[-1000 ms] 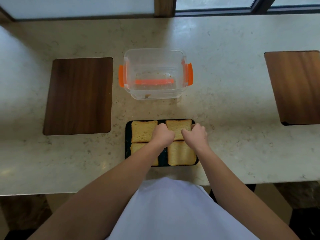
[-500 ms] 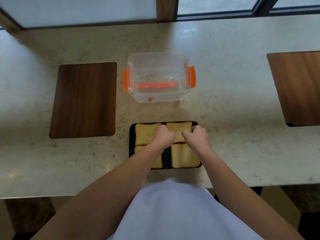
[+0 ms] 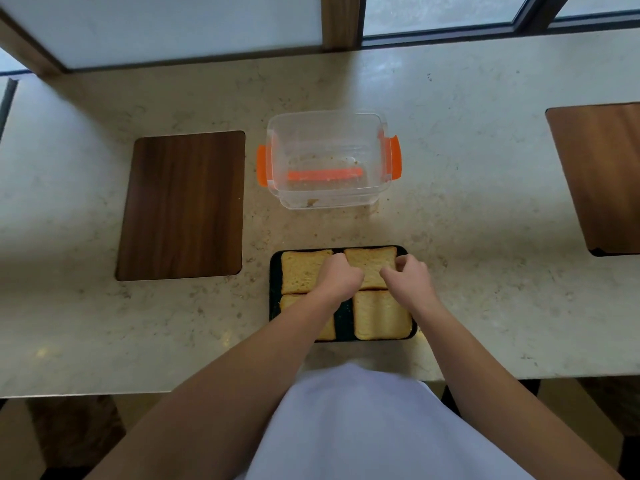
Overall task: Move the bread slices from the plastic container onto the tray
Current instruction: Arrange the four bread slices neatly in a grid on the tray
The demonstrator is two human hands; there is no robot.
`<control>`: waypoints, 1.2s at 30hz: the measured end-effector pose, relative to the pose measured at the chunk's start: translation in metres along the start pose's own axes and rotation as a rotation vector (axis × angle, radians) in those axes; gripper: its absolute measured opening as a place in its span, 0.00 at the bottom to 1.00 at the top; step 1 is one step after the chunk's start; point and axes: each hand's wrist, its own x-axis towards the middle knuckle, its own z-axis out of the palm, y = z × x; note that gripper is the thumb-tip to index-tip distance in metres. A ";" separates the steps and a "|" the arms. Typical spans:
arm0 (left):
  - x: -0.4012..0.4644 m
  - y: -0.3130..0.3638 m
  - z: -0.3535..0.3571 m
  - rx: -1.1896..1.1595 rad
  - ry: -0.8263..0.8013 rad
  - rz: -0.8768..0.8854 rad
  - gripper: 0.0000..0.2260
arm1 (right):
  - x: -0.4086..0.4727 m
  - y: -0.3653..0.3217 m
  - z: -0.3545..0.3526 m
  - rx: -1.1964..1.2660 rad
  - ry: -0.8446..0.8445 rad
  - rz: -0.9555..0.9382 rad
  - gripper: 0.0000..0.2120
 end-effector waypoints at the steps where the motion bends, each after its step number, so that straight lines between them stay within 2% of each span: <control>1: -0.003 -0.002 0.000 -0.017 0.006 0.015 0.28 | -0.003 0.004 -0.002 0.022 0.009 -0.018 0.28; 5: -0.020 -0.026 0.002 -0.036 -0.014 0.031 0.27 | -0.025 0.031 -0.011 0.057 0.017 -0.058 0.25; 11: -0.037 -0.058 0.013 -0.121 -0.120 -0.093 0.28 | -0.043 0.061 -0.006 0.031 -0.033 -0.012 0.23; 15: -0.039 -0.061 0.020 -0.115 -0.153 -0.131 0.31 | -0.047 0.059 0.000 0.005 -0.014 -0.001 0.11; 19: -0.040 -0.059 0.023 -0.123 -0.164 -0.144 0.34 | -0.048 0.051 0.000 -0.011 0.008 0.001 0.21; 30: -0.046 -0.053 0.025 -0.113 -0.172 -0.124 0.28 | -0.046 0.046 -0.006 -0.027 -0.064 0.009 0.25; 32: -0.046 -0.054 0.024 -0.120 -0.167 -0.125 0.27 | -0.046 0.046 -0.006 -0.020 -0.068 0.003 0.23; 36: -0.045 -0.056 0.021 -0.118 -0.162 -0.133 0.27 | -0.046 0.044 -0.004 -0.012 -0.069 0.013 0.12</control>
